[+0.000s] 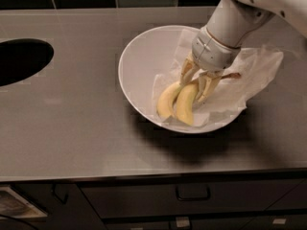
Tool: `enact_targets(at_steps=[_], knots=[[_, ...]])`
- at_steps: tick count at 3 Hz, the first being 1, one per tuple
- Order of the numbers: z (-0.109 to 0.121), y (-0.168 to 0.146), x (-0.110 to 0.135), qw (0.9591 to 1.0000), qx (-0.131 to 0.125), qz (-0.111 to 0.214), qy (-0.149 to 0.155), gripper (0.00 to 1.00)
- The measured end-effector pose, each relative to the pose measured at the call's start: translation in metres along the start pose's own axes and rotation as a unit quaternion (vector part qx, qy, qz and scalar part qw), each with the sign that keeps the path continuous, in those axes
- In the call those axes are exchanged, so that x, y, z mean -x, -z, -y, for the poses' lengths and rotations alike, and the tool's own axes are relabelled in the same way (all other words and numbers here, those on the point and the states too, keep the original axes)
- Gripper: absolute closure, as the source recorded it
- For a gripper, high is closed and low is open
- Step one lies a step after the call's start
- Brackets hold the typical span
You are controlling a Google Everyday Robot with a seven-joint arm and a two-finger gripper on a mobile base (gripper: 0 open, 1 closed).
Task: Pick banana from white bowl
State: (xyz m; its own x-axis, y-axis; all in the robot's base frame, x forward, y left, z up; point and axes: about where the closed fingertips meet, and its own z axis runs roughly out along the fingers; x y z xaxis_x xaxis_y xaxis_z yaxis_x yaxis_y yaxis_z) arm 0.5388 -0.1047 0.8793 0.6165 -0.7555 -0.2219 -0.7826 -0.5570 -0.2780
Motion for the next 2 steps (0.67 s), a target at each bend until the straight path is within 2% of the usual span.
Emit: enact_targets(at_steps=[1,2], knots=[[-0.017,0.034,0.013,0.9949,-0.099,-0.012,0.012,1.0],[-0.019,0.063,0.018,0.9826,-0.182,-0.03,0.021,1.0]])
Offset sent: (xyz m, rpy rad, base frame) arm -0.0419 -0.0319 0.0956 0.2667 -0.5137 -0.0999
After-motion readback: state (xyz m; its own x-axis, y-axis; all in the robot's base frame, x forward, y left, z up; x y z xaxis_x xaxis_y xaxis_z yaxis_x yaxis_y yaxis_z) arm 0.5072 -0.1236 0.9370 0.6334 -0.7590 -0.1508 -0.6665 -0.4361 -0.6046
